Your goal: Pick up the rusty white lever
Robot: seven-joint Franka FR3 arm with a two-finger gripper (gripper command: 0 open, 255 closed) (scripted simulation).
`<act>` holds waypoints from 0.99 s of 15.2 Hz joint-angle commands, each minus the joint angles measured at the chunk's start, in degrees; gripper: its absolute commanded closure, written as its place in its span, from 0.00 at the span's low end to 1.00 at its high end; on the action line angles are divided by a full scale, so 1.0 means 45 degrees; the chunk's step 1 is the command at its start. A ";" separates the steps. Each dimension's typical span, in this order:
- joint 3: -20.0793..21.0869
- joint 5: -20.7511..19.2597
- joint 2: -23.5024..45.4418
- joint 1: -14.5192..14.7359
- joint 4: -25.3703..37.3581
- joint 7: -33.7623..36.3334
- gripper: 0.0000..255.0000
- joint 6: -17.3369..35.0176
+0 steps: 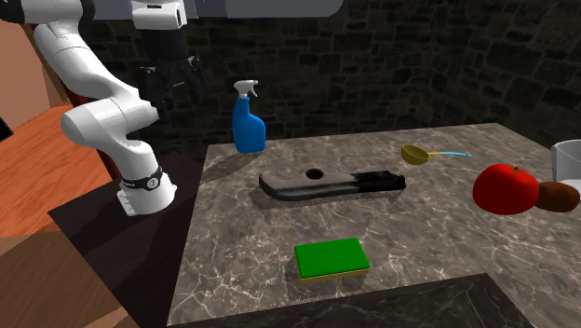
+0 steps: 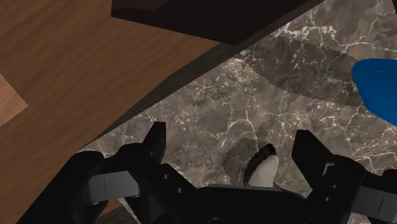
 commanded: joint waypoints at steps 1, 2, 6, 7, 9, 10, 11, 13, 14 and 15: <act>0.0000 0.0000 0.0000 0.0000 0.0000 0.0000 0.00 0.0000; 0.0113 0.0072 0.0456 0.0059 0.0131 0.0046 0.00 0.0295; 0.0559 0.0290 0.2326 0.0272 0.0812 0.0228 0.00 0.1368; 0.0672 0.0328 0.2802 0.0316 0.1021 0.0273 0.00 0.1607; 0.0896 0.0378 0.3761 0.0399 0.1484 0.0368 0.00 0.2046; 0.1008 0.0391 0.4244 0.0438 0.1737 0.0418 0.00 0.2247; 0.1117 0.0394 0.4728 0.0478 0.2006 0.0471 0.00 0.2434; 0.1333 0.0373 0.5701 0.0556 0.2586 0.0583 0.00 0.2768; 0.1437 0.0349 0.6190 0.0597 0.2898 0.0643 0.00 0.2914; 0.1540 0.0314 0.6680 0.0638 0.3225 0.0706 0.00 0.3046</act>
